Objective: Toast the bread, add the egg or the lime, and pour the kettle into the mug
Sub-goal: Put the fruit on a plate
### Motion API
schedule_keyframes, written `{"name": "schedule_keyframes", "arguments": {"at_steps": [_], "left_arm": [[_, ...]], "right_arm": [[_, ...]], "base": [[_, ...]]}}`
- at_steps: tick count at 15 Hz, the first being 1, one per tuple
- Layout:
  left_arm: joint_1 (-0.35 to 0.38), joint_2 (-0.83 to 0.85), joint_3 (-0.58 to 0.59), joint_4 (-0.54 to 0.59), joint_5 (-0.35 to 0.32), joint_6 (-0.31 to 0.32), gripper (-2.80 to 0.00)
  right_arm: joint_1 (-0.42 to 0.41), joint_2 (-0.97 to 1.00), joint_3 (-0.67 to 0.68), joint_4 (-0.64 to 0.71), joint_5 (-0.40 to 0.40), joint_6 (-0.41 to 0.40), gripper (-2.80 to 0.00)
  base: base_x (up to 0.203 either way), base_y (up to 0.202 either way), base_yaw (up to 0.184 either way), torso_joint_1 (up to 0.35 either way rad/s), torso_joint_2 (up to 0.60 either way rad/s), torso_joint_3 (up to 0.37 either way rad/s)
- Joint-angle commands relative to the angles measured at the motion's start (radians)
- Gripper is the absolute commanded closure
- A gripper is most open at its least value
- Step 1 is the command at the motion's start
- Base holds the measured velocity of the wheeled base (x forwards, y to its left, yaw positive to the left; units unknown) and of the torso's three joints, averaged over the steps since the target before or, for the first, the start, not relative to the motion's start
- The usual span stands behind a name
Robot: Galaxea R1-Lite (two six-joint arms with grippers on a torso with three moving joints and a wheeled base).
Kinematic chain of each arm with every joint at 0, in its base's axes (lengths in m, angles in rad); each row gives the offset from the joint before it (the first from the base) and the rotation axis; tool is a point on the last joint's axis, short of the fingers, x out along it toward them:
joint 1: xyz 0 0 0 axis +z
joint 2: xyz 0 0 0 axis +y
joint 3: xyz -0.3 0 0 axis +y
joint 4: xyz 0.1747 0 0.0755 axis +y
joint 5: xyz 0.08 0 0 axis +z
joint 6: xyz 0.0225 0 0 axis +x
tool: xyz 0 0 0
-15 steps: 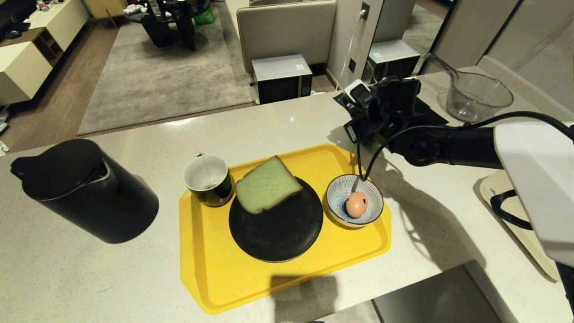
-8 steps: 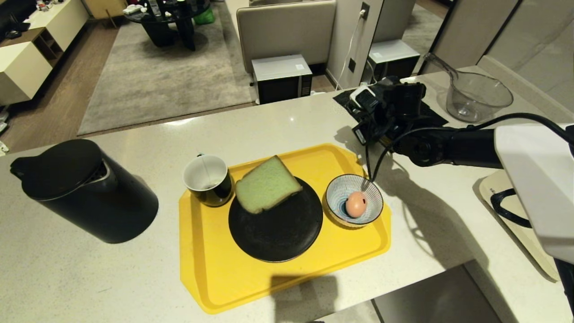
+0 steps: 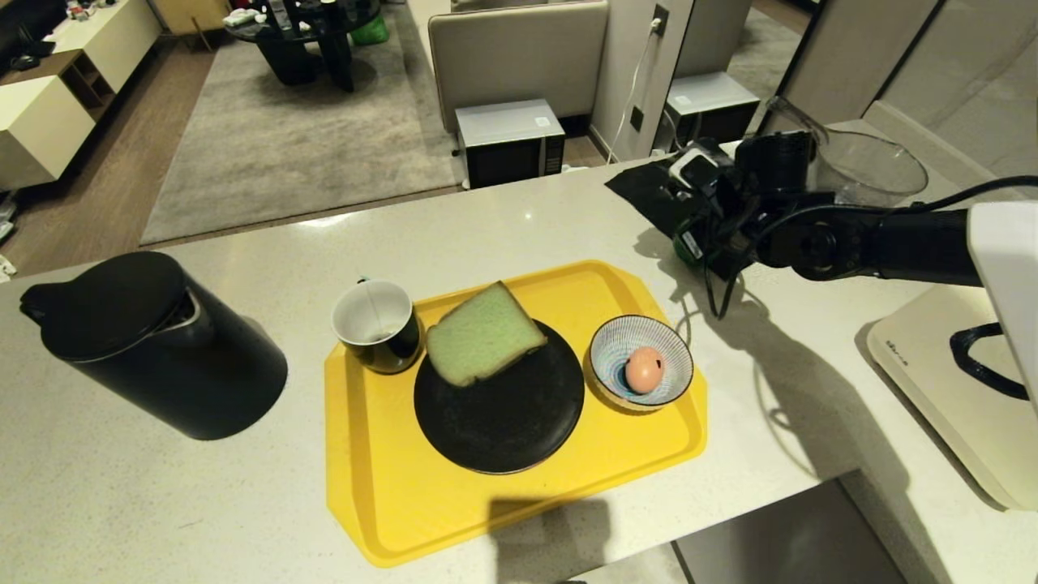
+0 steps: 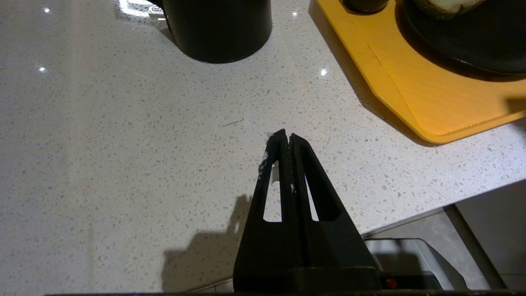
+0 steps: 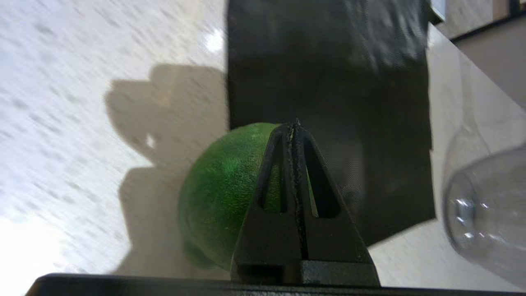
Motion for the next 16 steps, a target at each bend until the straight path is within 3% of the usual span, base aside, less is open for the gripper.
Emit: {"name": "schedule_keyframes", "arguments": {"at_steps": [1,7,12,16], "left_arm": [[0.0,-0.001,0.0,0.0,0.0,0.0,0.0],[0.0,-0.001,0.0,0.0,0.0,0.0,0.0],[0.0,-0.001,0.0,0.0,0.0,0.0,0.0],[0.0,-0.001,0.0,0.0,0.0,0.0,0.0]], "right_arm": [[-0.03,-0.05,0.064,0.004,0.008,-0.03,0.0],[-0.074,-0.168,0.164,0.097,0.062,-0.05,0.0],[-0.087,-0.264,0.288,0.104,0.087,-0.06,0.0],[-0.098,-0.309,0.305,0.104,0.098,-0.059,0.0]], "base": [[0.0,0.0,0.0,0.0,0.0,0.0],[0.0,0.0,0.0,0.0,0.0,0.0],[0.0,0.0,0.0,0.0,0.0,0.0],[0.0,0.0,0.0,0.0,0.0,0.0]]}}
